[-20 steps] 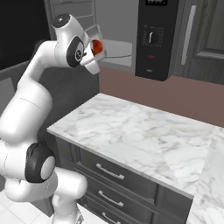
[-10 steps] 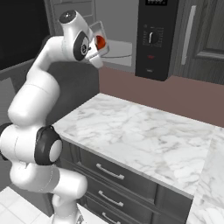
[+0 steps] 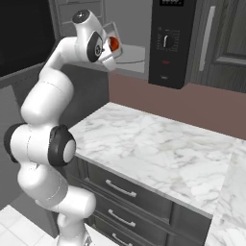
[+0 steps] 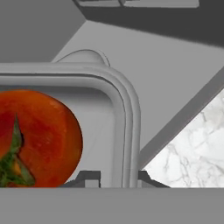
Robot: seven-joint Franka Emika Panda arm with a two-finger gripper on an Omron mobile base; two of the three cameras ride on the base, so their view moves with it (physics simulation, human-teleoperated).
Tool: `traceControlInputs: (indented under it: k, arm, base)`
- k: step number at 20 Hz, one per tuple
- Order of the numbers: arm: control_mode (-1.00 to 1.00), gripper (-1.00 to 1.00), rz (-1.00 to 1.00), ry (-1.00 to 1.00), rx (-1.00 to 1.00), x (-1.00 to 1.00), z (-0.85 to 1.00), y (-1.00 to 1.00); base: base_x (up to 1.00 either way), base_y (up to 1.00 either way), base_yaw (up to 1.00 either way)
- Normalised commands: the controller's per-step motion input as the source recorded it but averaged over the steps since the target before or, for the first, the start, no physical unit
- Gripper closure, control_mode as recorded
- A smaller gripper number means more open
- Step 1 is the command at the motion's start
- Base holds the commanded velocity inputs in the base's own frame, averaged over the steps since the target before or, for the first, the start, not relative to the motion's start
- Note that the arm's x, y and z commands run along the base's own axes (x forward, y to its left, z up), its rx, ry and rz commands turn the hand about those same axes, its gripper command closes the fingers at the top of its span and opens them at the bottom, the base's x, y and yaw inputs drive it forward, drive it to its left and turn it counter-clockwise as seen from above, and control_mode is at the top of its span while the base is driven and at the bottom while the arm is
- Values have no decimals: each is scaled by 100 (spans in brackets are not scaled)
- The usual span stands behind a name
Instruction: Place the tupperware containing the fish and tomato meal in the microwave. Close the microwave door and press the start button to reheat the meal.
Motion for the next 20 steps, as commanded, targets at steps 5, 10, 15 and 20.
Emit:
traceControlInputs:
  k: [5, 10, 15, 20]
  arm:
    - [-100, 100, 0, 2, 0, 41, 0, -9]
    - [-100, 100, 0, 5, 0, 36, -3, -10]
    - [-100, 100, 0, 6, 0, 34, -9, -2]
    - [-100, 100, -1, 5, 0, 41, -3, 0]
  base:
    - [0, 0, 0]
    - [0, 0, 0]
    - [0, 0, 0]
    - [0, 0, 0]
